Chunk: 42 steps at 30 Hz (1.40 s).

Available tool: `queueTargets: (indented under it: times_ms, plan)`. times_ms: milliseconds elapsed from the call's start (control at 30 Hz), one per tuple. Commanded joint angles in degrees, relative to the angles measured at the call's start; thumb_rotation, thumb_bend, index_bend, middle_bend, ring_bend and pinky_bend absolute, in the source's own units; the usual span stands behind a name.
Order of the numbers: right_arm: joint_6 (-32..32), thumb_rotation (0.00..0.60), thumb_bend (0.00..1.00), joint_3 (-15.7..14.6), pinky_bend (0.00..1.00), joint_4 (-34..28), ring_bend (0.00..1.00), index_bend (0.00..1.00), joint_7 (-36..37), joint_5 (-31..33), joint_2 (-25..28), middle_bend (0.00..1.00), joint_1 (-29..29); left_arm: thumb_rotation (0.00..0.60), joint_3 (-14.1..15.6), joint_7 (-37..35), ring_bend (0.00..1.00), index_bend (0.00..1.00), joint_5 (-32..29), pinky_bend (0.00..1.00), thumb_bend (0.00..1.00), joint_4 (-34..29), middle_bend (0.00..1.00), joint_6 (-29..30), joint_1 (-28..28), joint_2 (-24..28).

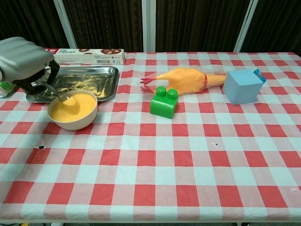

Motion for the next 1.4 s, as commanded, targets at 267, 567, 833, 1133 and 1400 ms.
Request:
queueTargets:
  times_ms: [267,567,833,1133,1400]
  plan:
    - [0.2,0.6,0.17,0.0,0.04,0.0,0.0,0.0,0.1,0.1,0.1,0.12,-0.2,0.6,3.4,8.1,0.89,0.7,6.9,0.94,0.48,6.1,0.93,5.5,-1.4,-3.5]
    - [-0.1,0.6,0.17,-0.1,0.04,0.0,0.0,0.0,0.1,0.4,0.1,0.12,-0.2,0.6,7.3,15.9,0.89,0.7,14.2,0.94,0.48,16.6,0.93,9.2,-0.7,-9.8]
    - [-0.5,0.6,0.17,0.0,0.04,-0.1,0.0,0.0,0.1,0.5,0.1,0.12,-0.1,0.6,9.4,18.2,0.89,0.7,18.8,0.95,0.5,21.8,0.93,11.0,1.0,-13.3]
    - [-0.4,0.6,0.17,0.0,0.04,-0.1,0.0,0.0,0.2,0.5,0.1,0.12,-0.2,0.6,8.5,16.8,0.89,0.7,19.4,0.95,0.5,20.1,0.93,9.4,2.6,-13.9]
    - [-0.5,0.6,0.17,0.0,0.04,0.0,0.0,0.0,0.2,0.6,0.1,0.12,-0.2,0.6,3.3,9.2,0.89,0.71,12.6,0.95,0.5,10.3,0.93,4.4,3.2,-9.1]
